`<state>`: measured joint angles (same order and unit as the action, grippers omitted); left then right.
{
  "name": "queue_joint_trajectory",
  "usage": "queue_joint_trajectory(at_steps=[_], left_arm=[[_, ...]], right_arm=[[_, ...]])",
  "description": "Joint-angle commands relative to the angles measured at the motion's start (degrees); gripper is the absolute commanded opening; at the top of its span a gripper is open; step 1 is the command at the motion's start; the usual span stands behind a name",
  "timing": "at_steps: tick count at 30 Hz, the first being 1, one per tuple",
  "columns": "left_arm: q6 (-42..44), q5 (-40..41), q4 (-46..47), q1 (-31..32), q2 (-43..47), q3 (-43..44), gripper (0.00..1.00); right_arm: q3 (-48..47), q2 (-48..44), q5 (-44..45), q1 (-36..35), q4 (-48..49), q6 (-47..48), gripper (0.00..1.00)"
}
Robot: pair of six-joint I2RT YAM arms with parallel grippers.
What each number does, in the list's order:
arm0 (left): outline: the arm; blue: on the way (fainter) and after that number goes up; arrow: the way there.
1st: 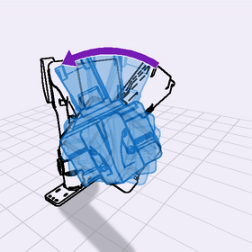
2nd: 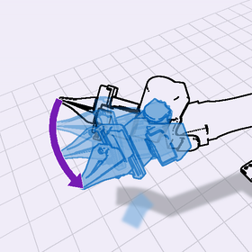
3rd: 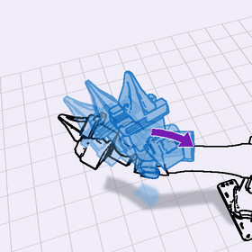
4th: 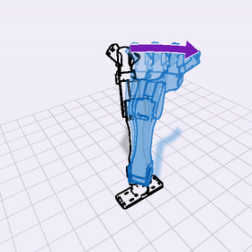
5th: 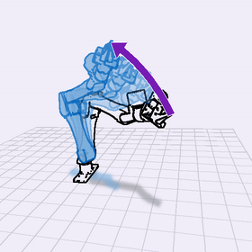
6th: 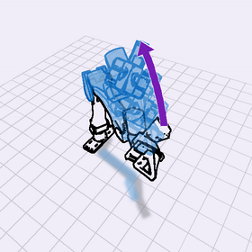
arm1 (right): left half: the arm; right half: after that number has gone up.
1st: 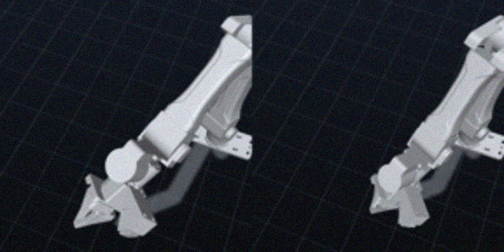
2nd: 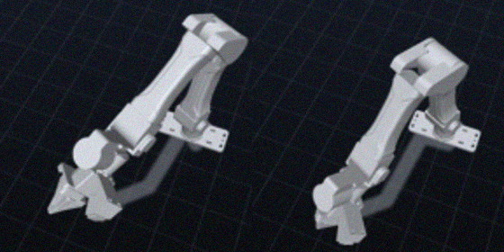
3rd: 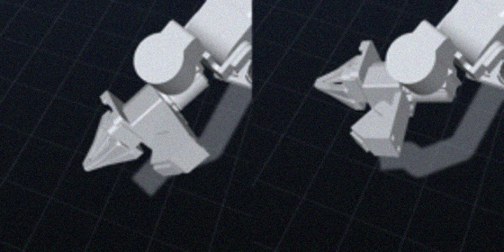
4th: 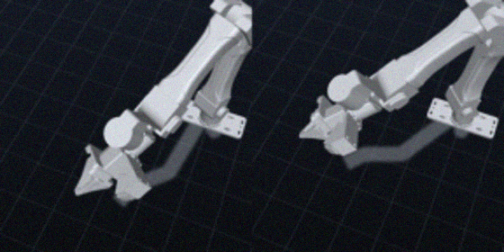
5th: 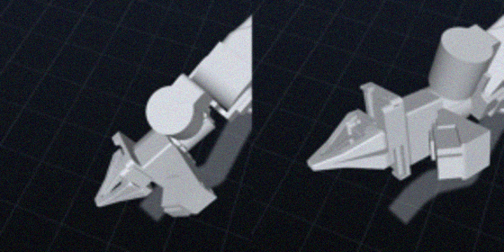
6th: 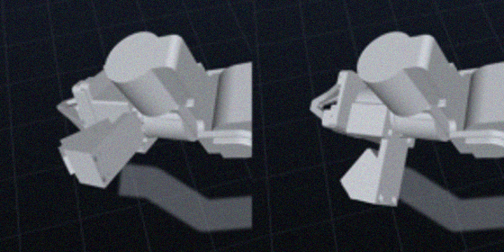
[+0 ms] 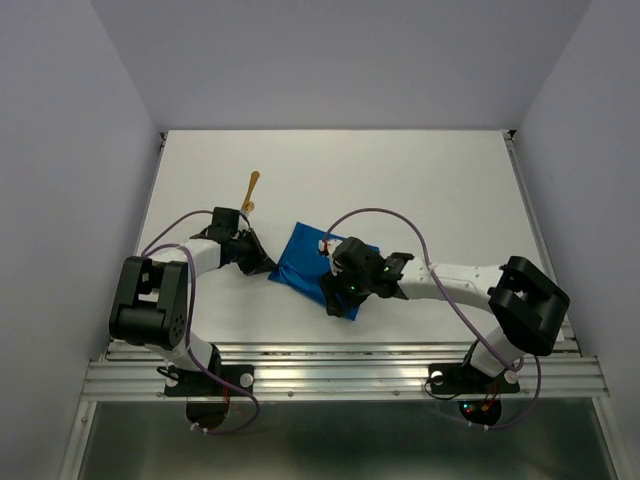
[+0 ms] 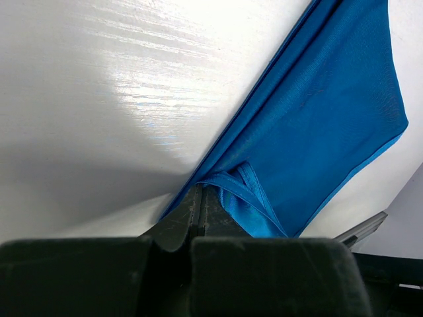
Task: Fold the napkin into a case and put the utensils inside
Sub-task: Fold the lower triangle-folded napkin at the center of the board.
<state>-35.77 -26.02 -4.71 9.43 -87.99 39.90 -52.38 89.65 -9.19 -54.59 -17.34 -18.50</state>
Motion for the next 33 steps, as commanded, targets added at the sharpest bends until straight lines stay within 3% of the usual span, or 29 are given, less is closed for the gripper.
queue_joint_trajectory(at_steps=[1,5,7,10,21,27,33], left_arm=[[1.31,0.27,0.05,0.32,0.18,1.67,0.00],[1.40,0.01,-0.12,0.32,0.27,1.94,0.00],[1.58,-0.17,-0.21,0.32,0.27,2.02,0.00],[2.02,-0.17,-0.65,0.32,0.45,2.64,0.00],[3.25,0.53,-2.85,0.32,0.45,5.19,0.00],[3.69,1.06,-3.55,0.32,0.27,6.15,0.00],[4.04,1.50,-4.17,0.32,0.01,7.12,0.00]], right_arm=[[0.35,1.49,3.47,-0.96,2.32,0.75,0.59],[-0.18,1.58,5.14,-0.96,1.61,1.19,0.35],[-1.05,1.24,6.37,-0.96,1.09,1.45,0.16],[-2.46,0.53,7.26,-0.96,0.56,2.59,0.01],[-7.91,2.81,-3.18,1.06,-3.74,9.53,0.01],[-12.12,5.54,-9.43,5.71,-7.79,12.17,0.01],[-13.45,7.82,-21.02,10.89,-9.46,13.75,0.01]])
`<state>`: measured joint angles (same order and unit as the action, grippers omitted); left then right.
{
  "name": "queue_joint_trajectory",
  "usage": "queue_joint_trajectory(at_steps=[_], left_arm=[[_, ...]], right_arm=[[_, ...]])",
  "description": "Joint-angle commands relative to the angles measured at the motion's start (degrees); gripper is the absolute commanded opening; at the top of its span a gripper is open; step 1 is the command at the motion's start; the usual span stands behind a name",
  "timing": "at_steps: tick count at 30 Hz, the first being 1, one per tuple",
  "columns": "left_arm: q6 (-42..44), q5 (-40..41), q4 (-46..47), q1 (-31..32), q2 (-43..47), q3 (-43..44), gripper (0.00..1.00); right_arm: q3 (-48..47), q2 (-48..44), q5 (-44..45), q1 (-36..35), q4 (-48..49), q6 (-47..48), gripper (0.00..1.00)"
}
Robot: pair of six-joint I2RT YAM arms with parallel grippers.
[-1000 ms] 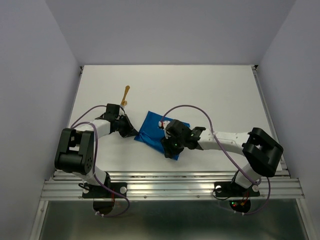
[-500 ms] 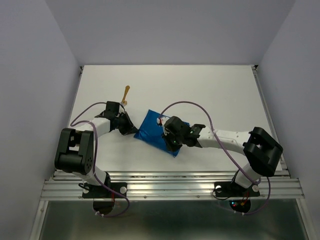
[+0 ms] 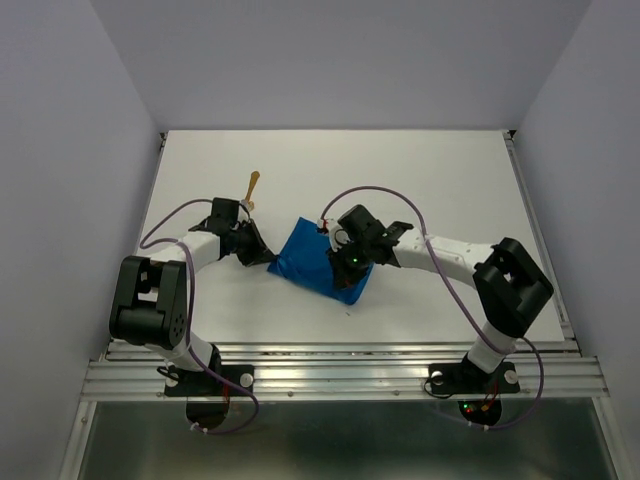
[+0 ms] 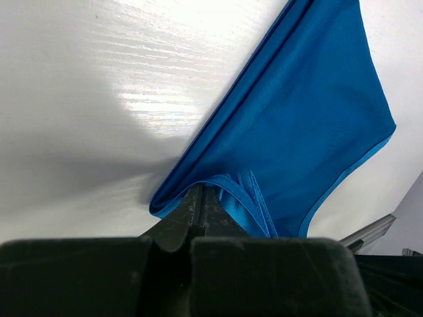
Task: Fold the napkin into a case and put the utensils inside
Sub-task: Fold the lower triangle-folded napkin at the center of the board.
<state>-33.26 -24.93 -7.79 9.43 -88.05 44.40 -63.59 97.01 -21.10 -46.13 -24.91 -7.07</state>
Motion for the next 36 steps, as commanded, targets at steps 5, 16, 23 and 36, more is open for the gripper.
queue_joint_trajectory(at_steps=[5,16,23,36], left_arm=[[2.14,0.58,-1.79,0.24,-0.45,4.11,0.00],[3.81,0.76,-3.72,0.32,-2.12,7.89,0.00],[5.22,0.23,-4.34,0.32,-2.56,11.05,0.00],[7.32,1.55,-6.71,0.32,-0.37,13.69,0.02]], right_arm=[[-2.06,1.95,-14.92,6.48,-1.90,3.03,0.01],[-3.64,6.17,-27.50,12.55,-1.11,3.91,0.01],[-3.91,6.61,-33.29,16.42,2.22,0.75,0.01],[-2.15,10.65,-37.78,20.20,8.91,-4.53,0.01]])
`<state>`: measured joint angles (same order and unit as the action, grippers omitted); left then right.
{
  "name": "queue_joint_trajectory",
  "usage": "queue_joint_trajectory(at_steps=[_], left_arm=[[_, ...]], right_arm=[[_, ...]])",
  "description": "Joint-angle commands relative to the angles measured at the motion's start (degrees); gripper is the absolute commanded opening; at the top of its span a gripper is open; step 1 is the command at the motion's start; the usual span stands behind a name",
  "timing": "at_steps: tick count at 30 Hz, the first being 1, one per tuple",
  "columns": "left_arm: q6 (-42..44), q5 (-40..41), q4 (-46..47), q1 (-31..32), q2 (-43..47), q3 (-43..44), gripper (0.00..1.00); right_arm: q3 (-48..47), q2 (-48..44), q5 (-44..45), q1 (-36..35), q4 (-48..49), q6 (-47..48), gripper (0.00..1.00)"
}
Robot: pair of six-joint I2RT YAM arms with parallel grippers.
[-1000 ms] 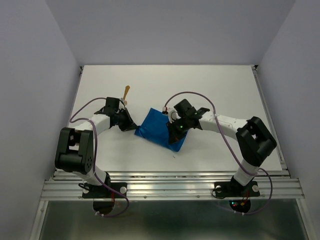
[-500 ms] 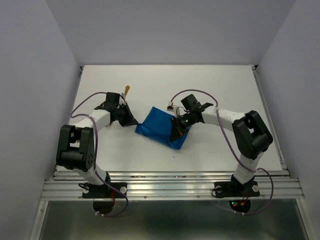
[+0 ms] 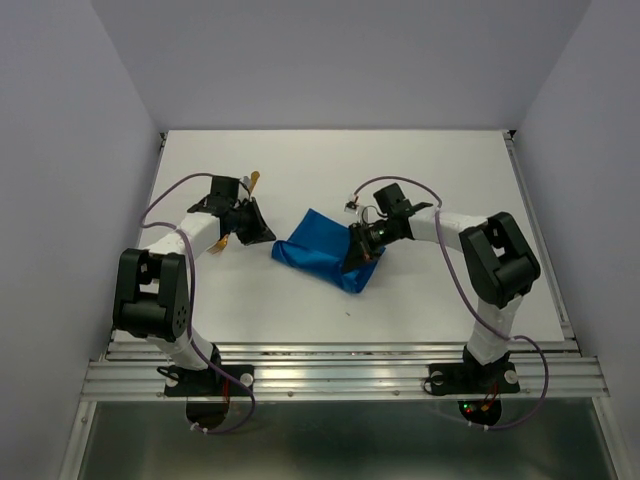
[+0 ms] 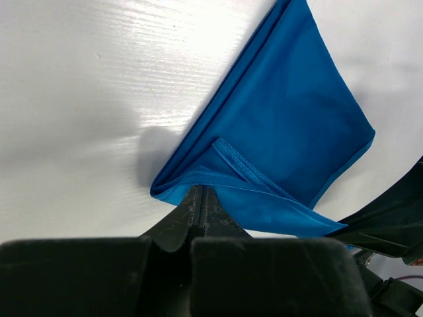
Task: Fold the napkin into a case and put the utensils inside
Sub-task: Fold the lower triangle-folded napkin at the center of the board.
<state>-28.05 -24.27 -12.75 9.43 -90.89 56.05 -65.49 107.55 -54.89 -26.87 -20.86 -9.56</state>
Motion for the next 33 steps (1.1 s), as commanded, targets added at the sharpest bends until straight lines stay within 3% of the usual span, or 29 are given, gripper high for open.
queue_joint_trajectory(at_steps=[1,10,22,30,33], left_arm=[[2.30,0.89,-1.92,0.32,2.56,2.04,0.02],[4.85,0.28,-4.12,4.27,1.86,2.75,0.00],[3.62,-1.30,-2.01,8.67,-5.43,5.91,0.00],[3.18,0.36,-1.66,10.08,-11.32,7.84,0.00],[3.09,0.89,-1.48,10.26,-12.73,8.11,0.00]], right_arm=[[-0.16,0.29,-4.34,0.95,5.04,-2.04,0.01],[1.16,2.05,-3.65,2.79,5.66,-2.92,0.01],[4.50,2.67,-0.83,4.99,6.80,-3.00,0.01],[5.46,-0.84,12.51,4.99,6.71,-4.94,0.01],[6.34,-4.18,18.49,4.99,5.75,-5.38,0.16]])
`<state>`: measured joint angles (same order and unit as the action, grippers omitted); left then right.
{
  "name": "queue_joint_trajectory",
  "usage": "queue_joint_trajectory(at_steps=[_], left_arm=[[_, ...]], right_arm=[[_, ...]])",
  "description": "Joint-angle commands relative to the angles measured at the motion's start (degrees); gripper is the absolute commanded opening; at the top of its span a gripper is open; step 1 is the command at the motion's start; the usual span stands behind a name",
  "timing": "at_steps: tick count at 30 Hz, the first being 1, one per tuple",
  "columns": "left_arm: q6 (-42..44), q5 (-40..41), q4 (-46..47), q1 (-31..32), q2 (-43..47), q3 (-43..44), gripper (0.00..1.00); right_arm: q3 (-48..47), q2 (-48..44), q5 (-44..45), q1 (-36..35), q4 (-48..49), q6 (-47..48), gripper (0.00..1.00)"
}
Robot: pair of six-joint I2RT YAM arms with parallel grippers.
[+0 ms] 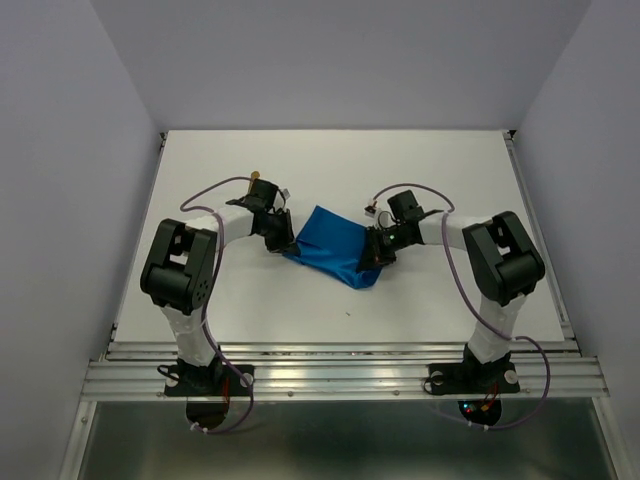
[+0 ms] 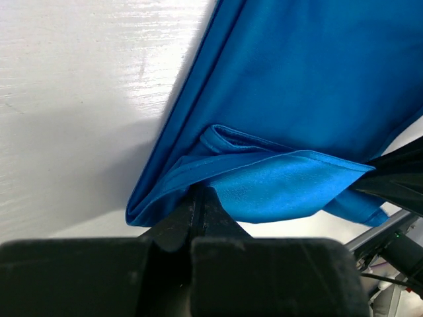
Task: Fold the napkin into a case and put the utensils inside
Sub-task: Fold the lower triangle-folded napkin at the center of the board, then rotate the 2/3-rectangle-folded napkin from the center of the board.
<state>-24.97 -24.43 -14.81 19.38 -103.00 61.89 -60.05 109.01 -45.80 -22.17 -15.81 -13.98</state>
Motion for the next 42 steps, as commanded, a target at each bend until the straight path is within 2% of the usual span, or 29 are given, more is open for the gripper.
queue_joint_trajectory(at_steps=[1,3,6,10,11,13,15,18,20,26,37,42], left_arm=[[0.01,1.22,0.57,0.40,-0.88,2.36,0.00],[0.36,1.48,0.57,0.49,-1.67,2.71,0.00],[1.15,1.48,0.48,0.57,-2.55,3.06,0.00],[2.12,1.66,-0.13,0.66,-2.82,3.59,0.00],[2.21,1.84,-0.31,0.75,-2.73,3.76,0.00],[2.38,2.10,-0.48,0.75,-2.56,3.94,0.00],[2.47,2.10,-0.66,0.75,-2.64,4.38,0.00],[2.56,1.93,-0.92,0.75,-3.08,5.26,0.00],[2.73,1.93,-1.10,0.75,-3.43,5.79,0.00],[3.44,1.49,-1.63,0.93,-4.58,7.28,0.00],[3.88,0.87,-2.77,1.72,-8.18,12.46,0.00],[3.97,-0.09,-2.94,2.42,-10.20,14.14,0.00]], right_arm=[[1.16,-6.70,11.85,0.29,0.26,-0.96,0.37],[1.95,-10.21,13.97,0.29,-0.01,-0.88,0.56],[1.87,-14.51,17.32,0.29,-0.62,-0.52,0.63],[-0.76,-16.11,24.77,0.29,-0.62,-2.10,0.63],[-1.38,-15.68,31.06,0.29,-0.62,-3.32,0.60],[-4.09,-12.53,37.59,0.29,-0.88,-4.30,0.54],[-6.64,-9.71,39.03,0.29,-1.67,-4.65,0.54],[-10.69,-4.87,39.30,0.29,-2.12,-5.09,0.62],[-11.75,-3.37,40.00,0.29,-2.12,-4.92,0.63],[-9.74,-1.70,43.25,0.29,-1.85,-3.07,0.63],[1.16,-8.46,41.32,-1.73,0.96,-6.67,0.32],[7.91,-12.59,42.19,-5.76,2.01,-14.92,0.20]])
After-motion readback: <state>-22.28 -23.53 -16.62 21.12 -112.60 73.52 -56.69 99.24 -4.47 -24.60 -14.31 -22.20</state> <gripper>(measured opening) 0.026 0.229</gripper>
